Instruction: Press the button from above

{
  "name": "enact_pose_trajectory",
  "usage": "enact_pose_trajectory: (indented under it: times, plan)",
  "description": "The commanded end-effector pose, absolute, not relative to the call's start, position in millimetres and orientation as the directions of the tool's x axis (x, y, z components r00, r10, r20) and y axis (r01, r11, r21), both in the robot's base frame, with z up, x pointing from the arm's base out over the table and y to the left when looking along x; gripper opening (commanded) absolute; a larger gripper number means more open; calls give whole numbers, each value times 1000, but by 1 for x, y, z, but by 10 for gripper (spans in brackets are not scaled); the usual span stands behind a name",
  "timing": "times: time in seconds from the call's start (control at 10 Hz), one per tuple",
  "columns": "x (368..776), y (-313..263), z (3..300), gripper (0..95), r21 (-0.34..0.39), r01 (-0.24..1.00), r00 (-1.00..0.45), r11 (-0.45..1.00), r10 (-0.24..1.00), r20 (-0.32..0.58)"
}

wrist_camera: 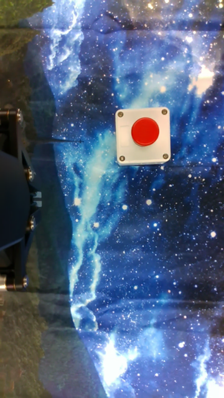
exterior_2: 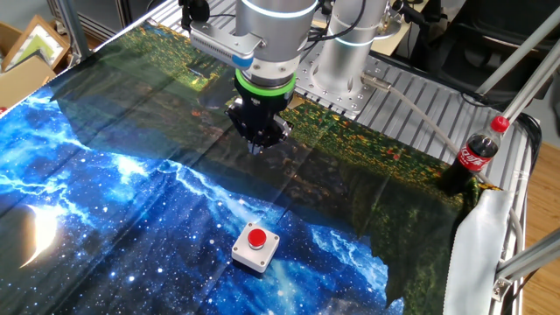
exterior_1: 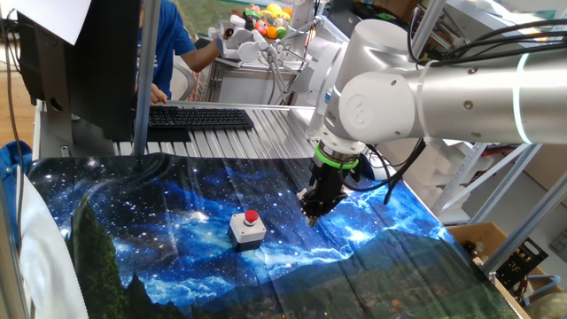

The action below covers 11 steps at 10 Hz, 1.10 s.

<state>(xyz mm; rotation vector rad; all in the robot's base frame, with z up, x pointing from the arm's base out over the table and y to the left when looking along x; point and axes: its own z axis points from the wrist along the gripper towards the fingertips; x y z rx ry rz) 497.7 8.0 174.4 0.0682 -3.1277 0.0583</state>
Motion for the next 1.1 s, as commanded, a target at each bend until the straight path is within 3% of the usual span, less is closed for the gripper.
enact_pose_trajectory:
  times: [0.1,1.1]
  plan:
    - [498,8,174,0,-39,-44,-999,998,-44,12]
    - [508,25,170,0,-38,15,-1000,999,15,8]
